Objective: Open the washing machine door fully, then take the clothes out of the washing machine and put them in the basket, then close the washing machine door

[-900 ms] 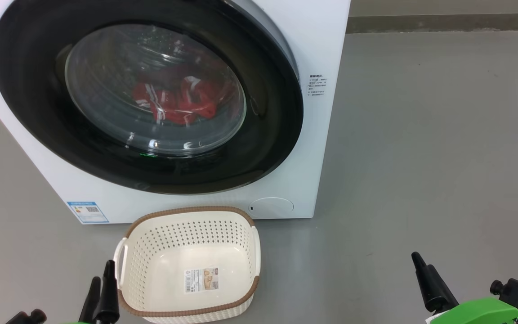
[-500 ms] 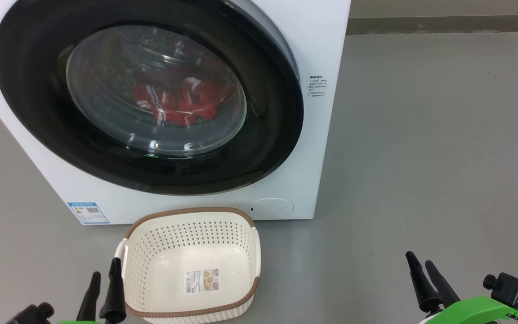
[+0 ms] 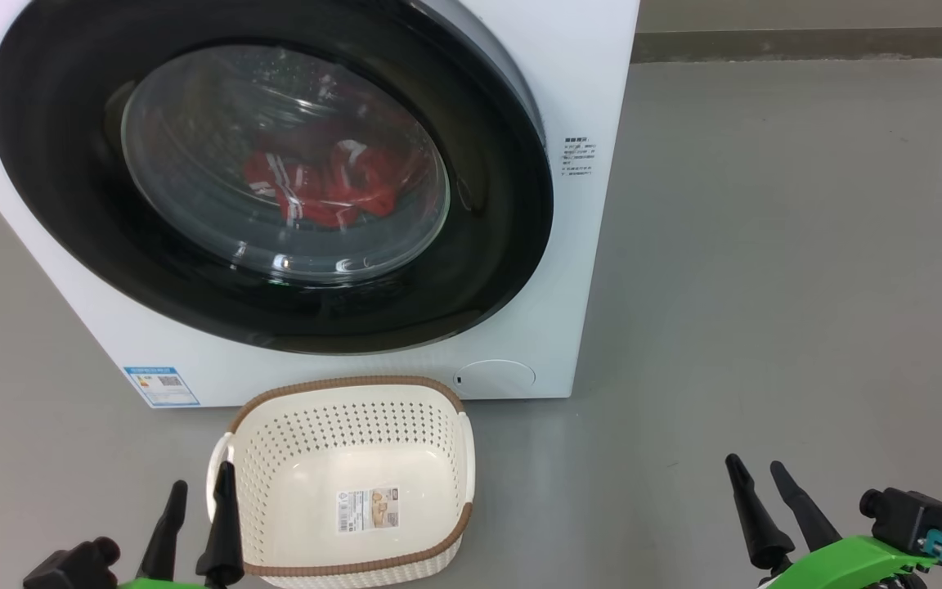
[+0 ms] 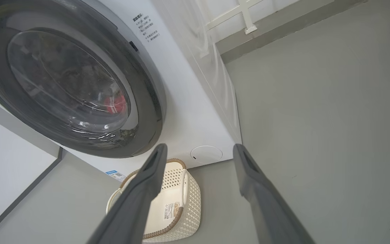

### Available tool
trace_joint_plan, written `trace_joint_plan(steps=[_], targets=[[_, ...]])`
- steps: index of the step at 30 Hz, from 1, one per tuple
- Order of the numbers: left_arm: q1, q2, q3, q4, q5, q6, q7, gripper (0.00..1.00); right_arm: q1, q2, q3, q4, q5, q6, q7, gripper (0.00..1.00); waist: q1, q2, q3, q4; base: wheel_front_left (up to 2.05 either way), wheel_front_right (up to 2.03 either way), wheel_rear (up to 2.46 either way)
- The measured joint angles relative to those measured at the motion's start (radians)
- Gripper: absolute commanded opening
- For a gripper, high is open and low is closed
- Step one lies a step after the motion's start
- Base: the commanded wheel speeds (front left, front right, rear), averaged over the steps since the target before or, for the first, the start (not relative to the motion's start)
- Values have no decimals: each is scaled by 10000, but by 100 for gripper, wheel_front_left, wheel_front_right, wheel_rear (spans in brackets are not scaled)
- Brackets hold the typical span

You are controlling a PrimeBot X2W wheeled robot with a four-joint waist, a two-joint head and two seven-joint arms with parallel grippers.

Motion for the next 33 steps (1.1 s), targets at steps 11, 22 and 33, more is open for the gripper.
trace_joint_plan(steps=[11,22,33], targets=[[-1,21,-94,-75,1290,12,-347,100,-1,-176,180,36,-1112,13,-322,100,0,0,-15,39,0,0,0],[0,65,-242,-136,2452,12,-614,100,-2,-278,268,2,-2098,17,-614,100,0,0,-20,25,0,0,0],[3,90,-359,-222,3499,13,-959,100,-2,-418,320,-148,-3300,81,-943,100,0,0,21,35,0,0,0]])
